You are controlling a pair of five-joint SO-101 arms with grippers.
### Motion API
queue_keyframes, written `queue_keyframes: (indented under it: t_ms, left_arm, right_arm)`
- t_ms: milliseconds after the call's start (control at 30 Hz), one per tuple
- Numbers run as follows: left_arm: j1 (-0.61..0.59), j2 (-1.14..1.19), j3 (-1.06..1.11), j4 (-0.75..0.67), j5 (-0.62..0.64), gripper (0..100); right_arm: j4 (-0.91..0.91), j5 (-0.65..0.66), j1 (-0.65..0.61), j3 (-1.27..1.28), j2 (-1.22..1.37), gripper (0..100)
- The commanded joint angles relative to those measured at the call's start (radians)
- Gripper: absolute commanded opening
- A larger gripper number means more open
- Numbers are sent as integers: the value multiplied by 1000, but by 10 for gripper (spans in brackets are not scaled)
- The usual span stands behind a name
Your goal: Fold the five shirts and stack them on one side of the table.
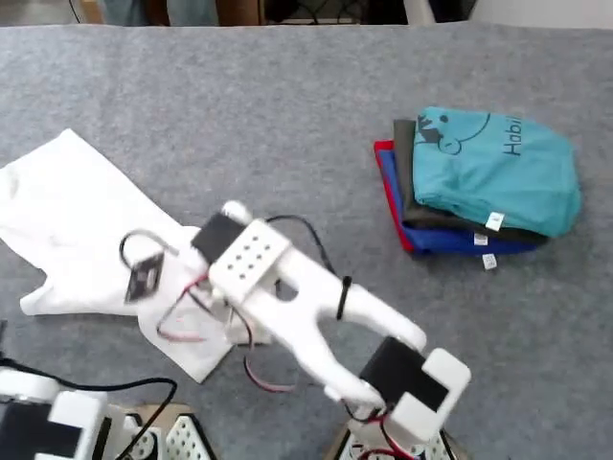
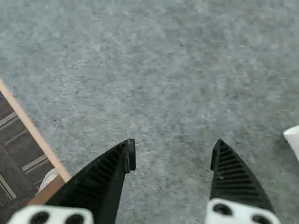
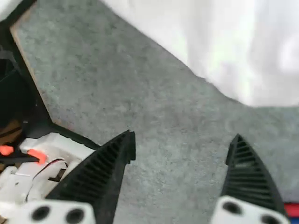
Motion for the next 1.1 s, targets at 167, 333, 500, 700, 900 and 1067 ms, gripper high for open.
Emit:
queue_keyframes:
  t_ms: [167, 333, 500, 700, 900, 1067]
  left_arm:
    - [-105, 126, -77, -91, -8, 274]
    - [-110, 150, -114, -91, -8, 274]
    - [-127, 150, -116, -91, -6, 274]
    - [-162, 149, -116, -97, -5, 274]
    - [-209, 158, -173, -98, 89, 274]
    - [-206, 158, -222, -94, 98, 274]
  right_arm:
    - [-321, 23, -230, 280, -156, 109]
    - [-519, -52, -284, 363, -156, 227]
    - [-552, -74, -307, 364, -156, 343]
    - [-603, -124, -333, 371, -151, 243]
    - [-660, -172, -315, 325, -36, 177]
    - [-657, -170, -304, 274, 58, 191]
